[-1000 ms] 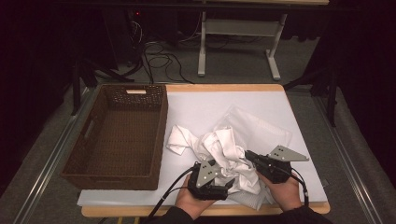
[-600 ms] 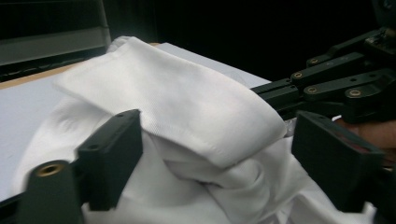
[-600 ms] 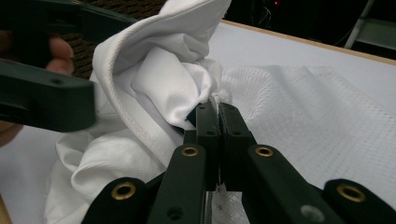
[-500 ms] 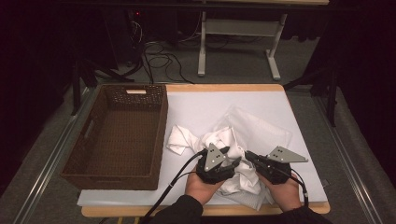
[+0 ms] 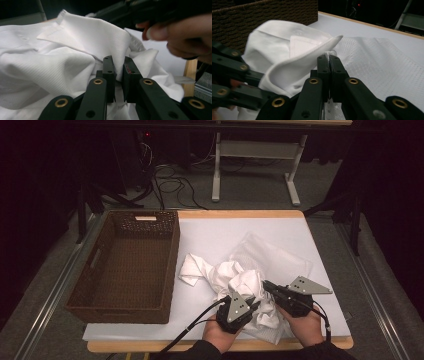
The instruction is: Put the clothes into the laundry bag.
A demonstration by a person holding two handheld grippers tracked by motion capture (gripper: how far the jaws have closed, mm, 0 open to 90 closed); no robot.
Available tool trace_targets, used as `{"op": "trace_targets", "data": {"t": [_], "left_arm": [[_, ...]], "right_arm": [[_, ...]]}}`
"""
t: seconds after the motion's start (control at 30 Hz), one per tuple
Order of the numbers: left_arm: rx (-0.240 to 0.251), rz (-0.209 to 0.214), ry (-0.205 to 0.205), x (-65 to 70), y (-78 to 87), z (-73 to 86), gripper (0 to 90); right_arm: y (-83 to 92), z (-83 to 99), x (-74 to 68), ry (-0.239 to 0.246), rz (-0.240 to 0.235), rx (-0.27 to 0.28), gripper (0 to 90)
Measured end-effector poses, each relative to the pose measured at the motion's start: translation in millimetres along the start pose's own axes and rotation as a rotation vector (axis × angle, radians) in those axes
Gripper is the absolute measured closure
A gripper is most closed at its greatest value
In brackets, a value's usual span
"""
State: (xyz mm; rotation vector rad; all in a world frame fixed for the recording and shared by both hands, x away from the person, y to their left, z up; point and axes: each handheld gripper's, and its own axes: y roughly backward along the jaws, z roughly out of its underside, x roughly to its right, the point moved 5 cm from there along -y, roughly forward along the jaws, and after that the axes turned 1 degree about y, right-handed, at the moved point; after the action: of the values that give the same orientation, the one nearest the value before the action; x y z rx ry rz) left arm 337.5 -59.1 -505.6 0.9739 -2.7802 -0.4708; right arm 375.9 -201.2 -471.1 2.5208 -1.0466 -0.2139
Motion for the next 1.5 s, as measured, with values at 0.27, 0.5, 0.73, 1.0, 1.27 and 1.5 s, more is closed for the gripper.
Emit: {"op": "trace_targets", "data": {"t": [0.27,0.5,0.73,1.0,1.27,1.5], "left_arm": [[-0.087,-0.004,0.033,-7.0,-20.8,16.6,81.7],[-0.069,0.031,0.086,-10.7,-19.8,16.7,75.2],[0.017,0.036,0.076,-8.9,11.7,4.8,35.5],[0.078,-0.061,0.086,-32.2,38.0,3.8,31.9],[0.114,-0.187,0.157,-69.8,34.0,-7.5,20.2],[0.112,-0.052,0.235,-69.1,22.7,-13.5,77.6]], "right_arm": [[7.6,-5.3,-2.8,-0.005,-0.023,0.031,89.8],[10.1,-6.9,-5.3,0.003,-0.028,0.044,89.9],[9.6,-5.6,-3.9,-0.001,-0.02,0.046,89.8],[9.9,-5.9,-4.3,0.005,-0.016,0.046,89.8],[10.4,-6.0,-4.2,0.003,-0.021,0.05,89.8],[9.4,-5.2,-4.9,0.001,-0.015,0.043,89.8]]}}
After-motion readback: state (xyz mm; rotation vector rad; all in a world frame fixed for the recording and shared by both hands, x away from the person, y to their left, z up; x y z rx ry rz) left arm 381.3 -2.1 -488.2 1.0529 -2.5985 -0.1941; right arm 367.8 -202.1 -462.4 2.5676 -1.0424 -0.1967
